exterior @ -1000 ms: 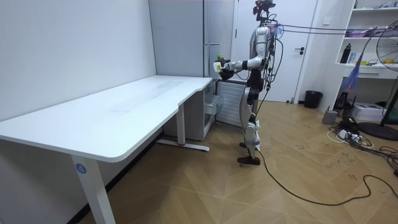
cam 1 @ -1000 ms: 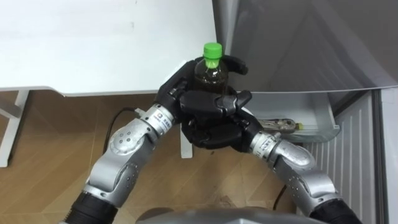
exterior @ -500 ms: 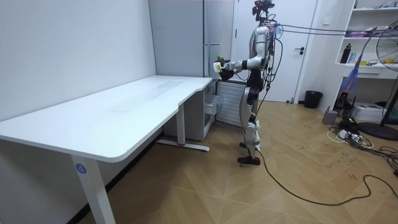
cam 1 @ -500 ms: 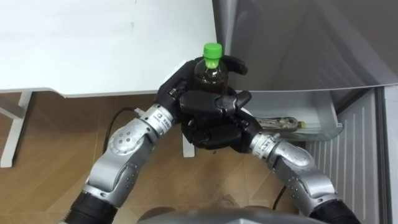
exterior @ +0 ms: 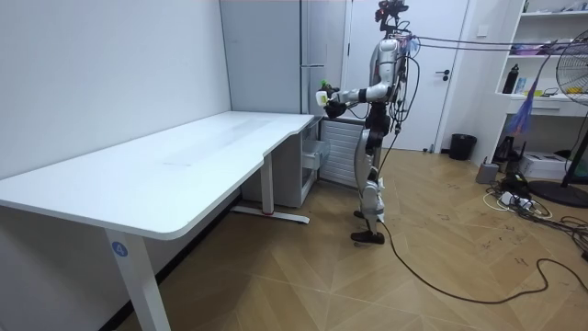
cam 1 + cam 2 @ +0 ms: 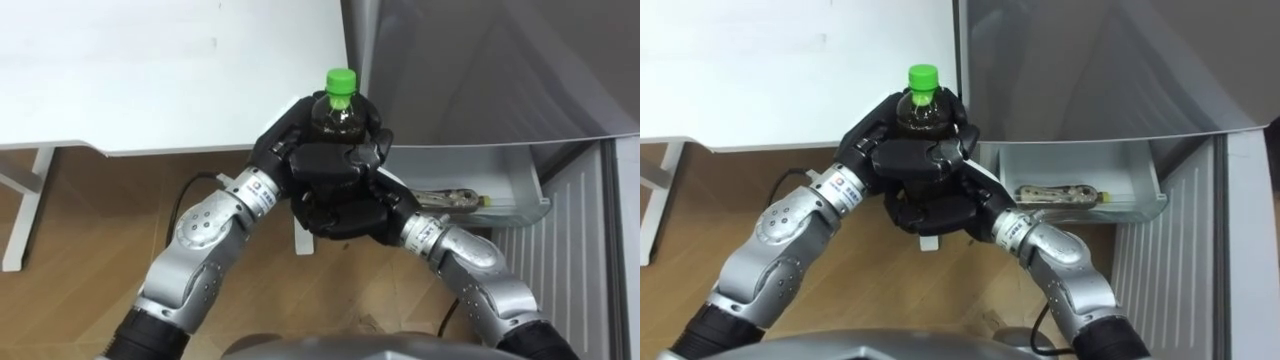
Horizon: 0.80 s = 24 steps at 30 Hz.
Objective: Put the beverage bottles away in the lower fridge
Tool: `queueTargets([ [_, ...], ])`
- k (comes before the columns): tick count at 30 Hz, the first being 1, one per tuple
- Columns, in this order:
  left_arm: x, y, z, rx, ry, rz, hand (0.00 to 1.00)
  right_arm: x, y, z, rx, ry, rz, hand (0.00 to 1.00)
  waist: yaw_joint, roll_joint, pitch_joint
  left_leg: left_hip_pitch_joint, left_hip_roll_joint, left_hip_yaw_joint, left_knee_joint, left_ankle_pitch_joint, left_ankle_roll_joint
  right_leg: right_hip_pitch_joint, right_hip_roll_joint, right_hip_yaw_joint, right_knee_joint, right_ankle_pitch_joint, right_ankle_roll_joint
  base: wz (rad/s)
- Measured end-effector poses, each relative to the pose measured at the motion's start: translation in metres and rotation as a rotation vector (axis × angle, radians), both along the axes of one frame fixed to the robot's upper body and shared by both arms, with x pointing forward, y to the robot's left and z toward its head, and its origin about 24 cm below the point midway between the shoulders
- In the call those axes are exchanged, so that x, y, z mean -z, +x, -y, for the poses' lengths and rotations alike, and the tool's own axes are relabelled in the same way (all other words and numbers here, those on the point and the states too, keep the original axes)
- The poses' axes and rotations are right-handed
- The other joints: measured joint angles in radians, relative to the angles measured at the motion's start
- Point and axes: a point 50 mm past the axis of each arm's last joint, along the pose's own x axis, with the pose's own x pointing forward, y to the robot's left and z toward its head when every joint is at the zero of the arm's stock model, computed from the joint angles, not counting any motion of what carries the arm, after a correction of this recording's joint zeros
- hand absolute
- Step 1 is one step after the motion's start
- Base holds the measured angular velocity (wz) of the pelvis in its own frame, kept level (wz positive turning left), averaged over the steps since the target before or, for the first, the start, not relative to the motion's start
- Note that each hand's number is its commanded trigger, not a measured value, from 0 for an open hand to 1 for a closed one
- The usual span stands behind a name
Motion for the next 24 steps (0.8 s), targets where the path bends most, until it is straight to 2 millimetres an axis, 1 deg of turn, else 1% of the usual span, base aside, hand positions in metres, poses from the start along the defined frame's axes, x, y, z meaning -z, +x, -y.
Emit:
queueTargets([
  [7, -0.0001, 0.0001, 0.0009, -0.004, -0.004, -0.001, 1.00, -0.0001, 0.0003, 0.0007, 0.005, -0.004, 0.003, 1.00, 0.000, -0.003, -0.0021, 0.002, 0.000, 0.001, 0.000, 0.000, 0.000, 0.001, 0.000, 0.001, 0.000, 0.000, 0.000, 0.00],
  [14, -0.0001, 0.0002, 0.0005, -0.007, -0.003, -0.002, 1.00, -0.0001, 0.0002, 0.0006, 0.004, -0.004, 0.003, 1.00, 0.001, -0.005, -0.0016, 0.015, 0.000, 0.002, -0.009, 0.000, 0.000, 0.013, 0.001, 0.002, -0.003, 0.000, 0.000, 0.00],
  [15, -0.0001, 0.0002, 0.0005, -0.007, -0.003, -0.002, 0.85, -0.0001, 0.0003, 0.0006, 0.004, -0.004, 0.003, 1.00, 0.001, -0.006, -0.0017, 0.014, 0.000, 0.002, -0.009, 0.000, 0.000, 0.014, 0.001, 0.002, -0.003, 0.000, 0.000, 0.00],
  [16, -0.0001, 0.0002, 0.0004, -0.007, -0.004, -0.002, 0.00, -0.0001, 0.0003, 0.0006, 0.004, -0.005, 0.004, 1.00, 0.001, -0.006, -0.0015, 0.015, 0.000, 0.002, -0.009, 0.000, 0.000, 0.014, 0.001, 0.003, -0.004, 0.000, 0.000, 0.00],
  [24, 0.0003, 0.0000, -0.0005, -0.005, -0.001, -0.003, 0.00, 0.0009, -0.0004, 0.0000, 0.004, -0.004, -0.002, 1.00, 0.000, -0.013, 0.0026, 0.014, 0.000, 0.001, -0.009, 0.000, 0.000, 0.014, 0.001, 0.003, -0.007, 0.000, 0.000, 0.00],
])
